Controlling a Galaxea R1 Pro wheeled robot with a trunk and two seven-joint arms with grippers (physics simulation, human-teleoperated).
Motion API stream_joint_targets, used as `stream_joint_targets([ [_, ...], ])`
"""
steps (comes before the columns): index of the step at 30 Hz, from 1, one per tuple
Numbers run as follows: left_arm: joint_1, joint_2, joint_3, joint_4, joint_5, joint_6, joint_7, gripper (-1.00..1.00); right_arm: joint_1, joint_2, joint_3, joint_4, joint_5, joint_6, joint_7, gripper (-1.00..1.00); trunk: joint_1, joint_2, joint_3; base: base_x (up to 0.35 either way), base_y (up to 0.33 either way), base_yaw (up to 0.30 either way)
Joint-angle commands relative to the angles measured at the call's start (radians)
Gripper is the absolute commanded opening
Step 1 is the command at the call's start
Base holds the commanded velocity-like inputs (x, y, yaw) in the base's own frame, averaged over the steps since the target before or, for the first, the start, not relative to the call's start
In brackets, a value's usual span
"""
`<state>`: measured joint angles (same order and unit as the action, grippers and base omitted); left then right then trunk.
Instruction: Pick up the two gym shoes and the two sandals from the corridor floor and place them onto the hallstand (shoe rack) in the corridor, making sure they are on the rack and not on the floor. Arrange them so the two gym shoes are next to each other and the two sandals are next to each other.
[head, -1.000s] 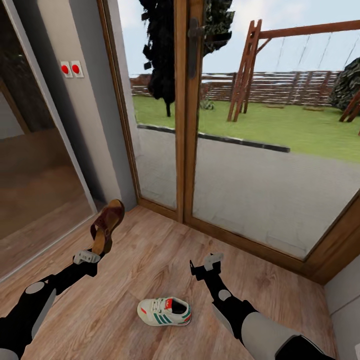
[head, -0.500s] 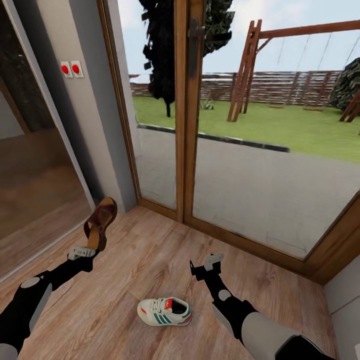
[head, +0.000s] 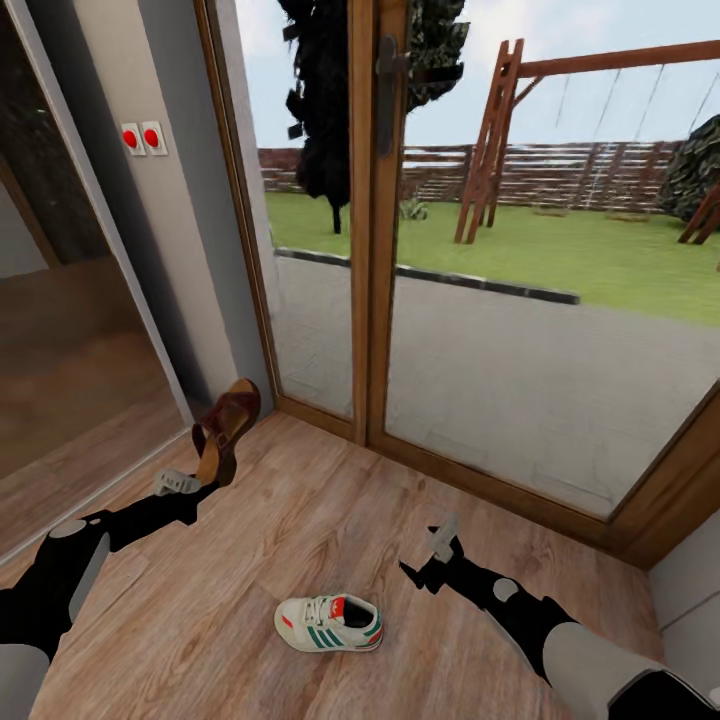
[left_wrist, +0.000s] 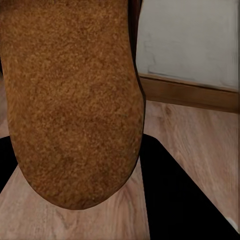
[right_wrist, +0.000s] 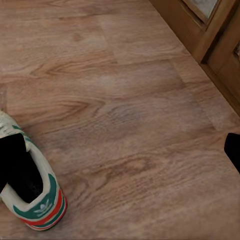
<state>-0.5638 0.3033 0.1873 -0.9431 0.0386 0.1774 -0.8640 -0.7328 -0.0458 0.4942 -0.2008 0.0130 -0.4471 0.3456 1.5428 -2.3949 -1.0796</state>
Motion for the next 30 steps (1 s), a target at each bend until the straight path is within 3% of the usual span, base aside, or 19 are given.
stream_joint_targets([
  [1, -0.001, 0.0, 0.001, 0.0, 0.001, 0.007, -0.007, -1.0, 0.0, -0.004, -0.002, 0.0, 0.003, -0.002, 0.027, 1.0, 0.0, 0.0, -0.001, 0.0, 0.0, 0.0],
  [11, -0.001, 0.002, 0.001, 0.0, 0.0, 0.006, -0.016, -1.0, -0.001, -0.031, -0.002, -0.054, 0.02, 0.011, 0.157, 1.0, 0.0, 0.0, -0.001, 0.0, 0.0, 0.0],
  [12, 0.0, 0.001, 0.0, 0.0, -0.001, 0.006, -0.017, -1.0, -0.001, -0.031, -0.003, -0.065, 0.028, 0.026, 0.18, 1.0, 0.0, 0.0, -0.001, 0.0, 0.0, 0.0],
  [14, 0.001, 0.0, 0.0, -0.002, -0.003, 0.005, -0.019, -1.0, -0.001, -0.028, -0.003, -0.129, 0.049, 0.133, 0.235, 1.0, 0.0, 0.0, -0.001, 0.0, 0.0, 0.0],
  [19, 0.008, 0.001, -0.022, -0.065, -0.004, 0.009, -0.021, -1.0, -0.001, -0.022, -0.003, -0.23, 0.054, 0.251, 0.249, 1.0, 0.0, 0.0, -0.001, 0.0, 0.0, 0.0],
  [24, 0.011, 0.001, -0.024, -0.072, -0.005, 0.015, -0.021, -1.0, -0.002, -0.015, -0.001, -0.261, 0.054, 0.304, 0.25, 1.0, 0.0, 0.0, -0.001, 0.0, 0.0, 0.0],
  [30, 0.012, 0.002, -0.017, -0.072, -0.005, 0.016, -0.021, -1.0, -0.002, -0.009, 0.001, -0.27, 0.055, 0.317, 0.264, 1.0, 0.0, 0.0, -0.001, 0.0, 0.0, 0.0],
])
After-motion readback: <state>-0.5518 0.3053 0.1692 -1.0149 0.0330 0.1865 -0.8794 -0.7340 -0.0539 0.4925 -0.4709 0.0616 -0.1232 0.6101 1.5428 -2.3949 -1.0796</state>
